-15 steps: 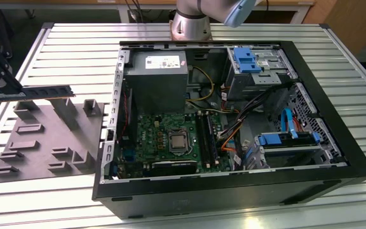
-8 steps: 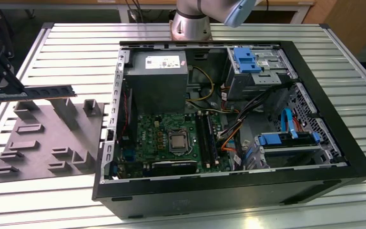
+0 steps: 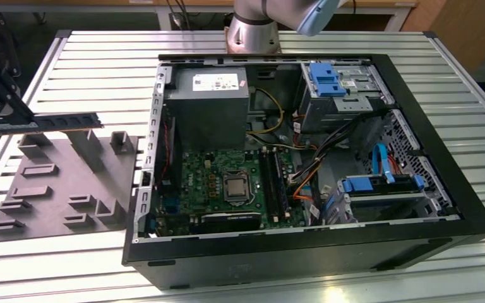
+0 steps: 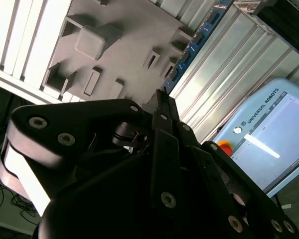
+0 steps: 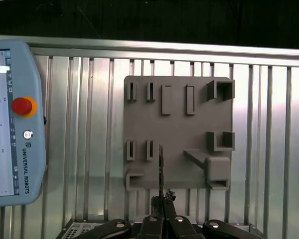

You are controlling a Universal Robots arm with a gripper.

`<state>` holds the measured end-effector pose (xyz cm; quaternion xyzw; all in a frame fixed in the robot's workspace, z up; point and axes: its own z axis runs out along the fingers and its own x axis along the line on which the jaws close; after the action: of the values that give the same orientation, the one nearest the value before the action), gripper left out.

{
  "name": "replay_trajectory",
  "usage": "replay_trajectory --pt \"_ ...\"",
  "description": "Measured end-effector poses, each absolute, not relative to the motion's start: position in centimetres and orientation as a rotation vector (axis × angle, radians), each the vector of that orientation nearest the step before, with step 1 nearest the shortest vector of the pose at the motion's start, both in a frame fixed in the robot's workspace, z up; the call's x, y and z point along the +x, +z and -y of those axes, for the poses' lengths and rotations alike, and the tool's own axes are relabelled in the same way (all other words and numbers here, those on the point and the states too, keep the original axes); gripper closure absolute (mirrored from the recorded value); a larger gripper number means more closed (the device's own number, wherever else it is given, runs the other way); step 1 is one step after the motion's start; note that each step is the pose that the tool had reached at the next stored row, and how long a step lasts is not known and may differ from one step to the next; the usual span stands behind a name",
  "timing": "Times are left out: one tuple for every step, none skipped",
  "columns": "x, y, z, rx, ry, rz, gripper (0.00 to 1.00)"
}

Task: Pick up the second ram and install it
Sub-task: 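Pick up the second ram and move it above second insertion slot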

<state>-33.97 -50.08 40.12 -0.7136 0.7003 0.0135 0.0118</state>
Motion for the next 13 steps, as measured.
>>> replay_trajectory --pt "-33.94 40.12 50.08 -2.225 0.042 -2.184 0.89" --pt "-33.92 40.12 50.08 -2.225 0.042 -2.184 0.89" --pt "-33.89 40.12 50.08 -2.225 0.042 -2.184 0.89" --pt "-33.87 40.12 50.08 -2.225 0.042 -2.184 0.89" --pt "-33.84 40.12 50.08 -2.225 0.042 -2.184 0.89" --pt "-33.81 40.12 50.08 -2.225 0.042 -2.184 0.89" --pt "-33.78 40.12 50.08 -2.225 0.042 -2.184 0.89" --pt "-33.75 40.12 50.08 -2.225 0.042 -2.184 0.89" --pt "-33.73 40.12 50.08 -2.225 0.042 -2.184 0.89" --pt "-33.69 40.12 50.08 -2.225 0.042 -2.184 0.89" --pt "-33.66 40.12 50.08 -2.225 0.042 -2.184 0.89" --pt "-33.63 40.12 50.08 -2.225 0.042 -2.184 0.89" --pt "-33.6 40.12 50.08 -2.225 0.042 -2.184 0.89"
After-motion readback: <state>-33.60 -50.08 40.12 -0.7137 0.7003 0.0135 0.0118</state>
